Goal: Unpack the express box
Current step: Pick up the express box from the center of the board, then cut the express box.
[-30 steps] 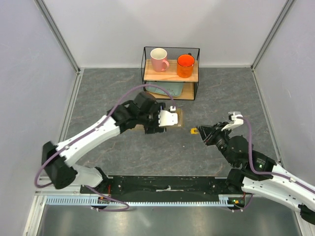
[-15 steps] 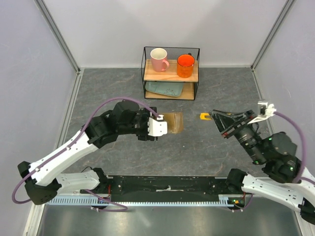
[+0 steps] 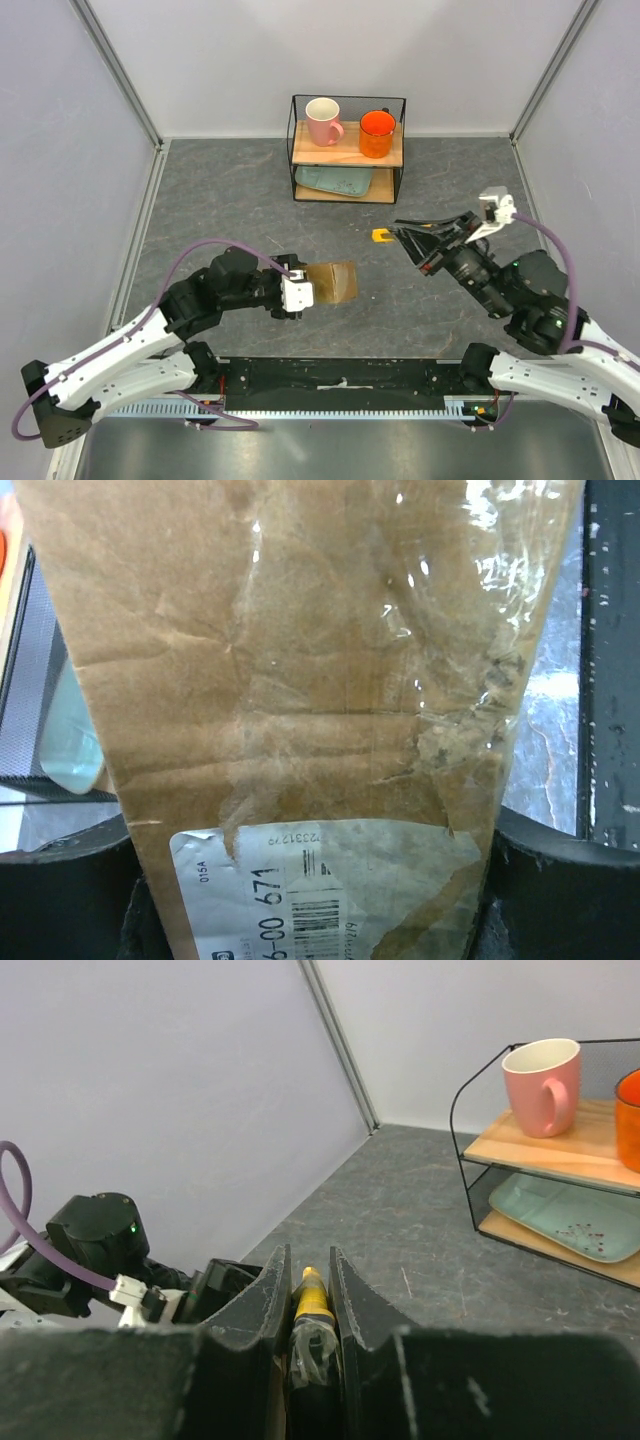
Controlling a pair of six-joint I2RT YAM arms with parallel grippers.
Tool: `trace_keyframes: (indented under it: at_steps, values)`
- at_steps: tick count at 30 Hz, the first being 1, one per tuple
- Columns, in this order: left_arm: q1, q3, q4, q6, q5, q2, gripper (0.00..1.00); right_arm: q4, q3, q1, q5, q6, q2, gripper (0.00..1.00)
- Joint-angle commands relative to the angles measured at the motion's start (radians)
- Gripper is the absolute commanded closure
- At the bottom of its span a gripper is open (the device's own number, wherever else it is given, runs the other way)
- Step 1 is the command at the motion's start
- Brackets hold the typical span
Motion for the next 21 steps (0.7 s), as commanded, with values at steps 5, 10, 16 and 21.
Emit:
trace_keyframes:
  at_steps: [5, 10, 16, 21]
  values:
    - [-0.005, -0.159, 0.438, -0.178, -0.095, -0.039, 0.96, 0.142, -0.054, 0.0, -0.059, -0.017, 0.091, 1.0]
    - [-0.01, -0.228, 0.529, -0.208, -0.179, -0.039, 0.98, 0.216, -0.106, 0.002, -0.079, -0.014, 0.136, 1.0]
    - [-0.016, -0.286, 0.578, -0.236, -0.205, -0.048, 0.98, 0.291, -0.134, 0.002, -0.108, 0.008, 0.173, 1.0]
    - [-0.016, -0.309, 0.577, -0.262, -0.204, -0.059, 0.98, 0.322, -0.143, 0.003, -0.127, 0.024, 0.191, 1.0]
